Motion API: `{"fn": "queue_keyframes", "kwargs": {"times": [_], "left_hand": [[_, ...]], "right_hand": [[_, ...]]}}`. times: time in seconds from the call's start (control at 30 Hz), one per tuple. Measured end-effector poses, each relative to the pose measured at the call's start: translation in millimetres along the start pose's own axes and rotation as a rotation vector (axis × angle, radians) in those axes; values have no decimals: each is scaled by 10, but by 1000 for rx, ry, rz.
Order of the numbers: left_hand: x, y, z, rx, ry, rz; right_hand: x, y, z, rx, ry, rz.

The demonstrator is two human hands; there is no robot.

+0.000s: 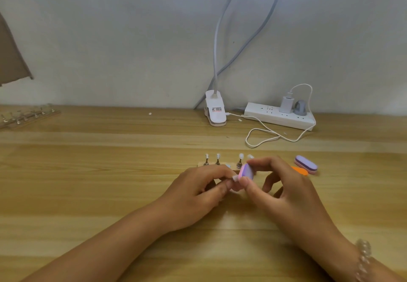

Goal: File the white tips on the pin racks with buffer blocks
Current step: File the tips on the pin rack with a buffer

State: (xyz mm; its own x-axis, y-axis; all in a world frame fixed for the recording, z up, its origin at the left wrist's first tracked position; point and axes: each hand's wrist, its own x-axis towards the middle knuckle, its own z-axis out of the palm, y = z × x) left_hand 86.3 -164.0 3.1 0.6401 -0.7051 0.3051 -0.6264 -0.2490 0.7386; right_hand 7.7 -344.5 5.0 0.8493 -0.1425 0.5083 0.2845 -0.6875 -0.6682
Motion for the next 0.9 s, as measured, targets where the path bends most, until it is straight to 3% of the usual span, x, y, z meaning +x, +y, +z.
{"fn": "queue_keyframes", "kwargs": {"times": [0.1,0.23,0.3,0.43,0.57,0.7,0.83,0.9], "left_hand": [[-3,-10,-4,-18,3,-10],[8,-17,9,-66,20,-18],[7,-26,10,-98,39,-26],[10,-45,-8,-80,38,1],[14,-45,-5,-79,22,-10],[-1,-19,-6,-32,-11,-14],[6,-39,12,-12,5,-10],[5,-34,9,-42,9,-11]], "right_hand": [[-34,-78,28,-81,-26,-84],[43,54,-31,76,50,78],[46,50,-49,98,99,48],[-30,-89,32,5,0,-107],[11,-29,-2,-17,37,-44],[-48,-103,45,-69,-49,-151],[18,-7,9,40,5,4],[-3,-38,21,-5,18,-41]]}}
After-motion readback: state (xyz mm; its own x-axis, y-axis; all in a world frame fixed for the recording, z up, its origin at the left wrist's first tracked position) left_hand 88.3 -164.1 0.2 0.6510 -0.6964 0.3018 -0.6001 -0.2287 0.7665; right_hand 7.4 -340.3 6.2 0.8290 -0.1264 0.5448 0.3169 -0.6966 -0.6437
